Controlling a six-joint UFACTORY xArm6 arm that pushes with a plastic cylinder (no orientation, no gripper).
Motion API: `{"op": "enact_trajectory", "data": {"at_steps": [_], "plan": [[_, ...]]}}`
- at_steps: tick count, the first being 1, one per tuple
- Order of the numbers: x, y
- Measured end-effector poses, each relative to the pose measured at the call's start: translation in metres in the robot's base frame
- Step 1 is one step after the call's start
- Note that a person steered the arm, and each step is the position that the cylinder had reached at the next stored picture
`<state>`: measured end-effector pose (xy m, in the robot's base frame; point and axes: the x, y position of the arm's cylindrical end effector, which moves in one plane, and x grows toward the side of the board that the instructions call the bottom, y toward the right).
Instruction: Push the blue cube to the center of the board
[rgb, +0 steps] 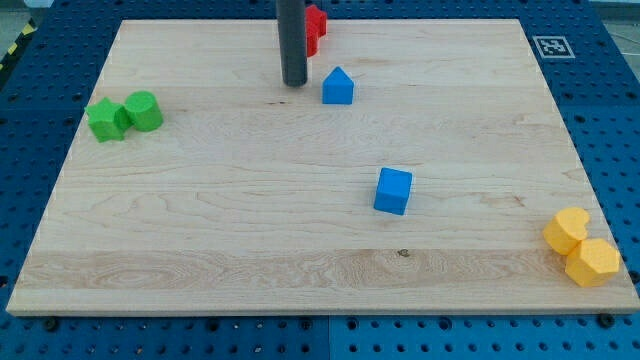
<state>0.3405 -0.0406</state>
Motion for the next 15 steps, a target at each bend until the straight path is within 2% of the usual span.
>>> {"op": "enact_trajectory", "data": {"at_steps": [1, 3, 6, 8, 13, 15], "plan": [[0.035, -0.005], [0.050, 0.002], [0.058, 0.084], [0.099, 0.104], [0.102, 0.163], [0.159, 0.166]]}}
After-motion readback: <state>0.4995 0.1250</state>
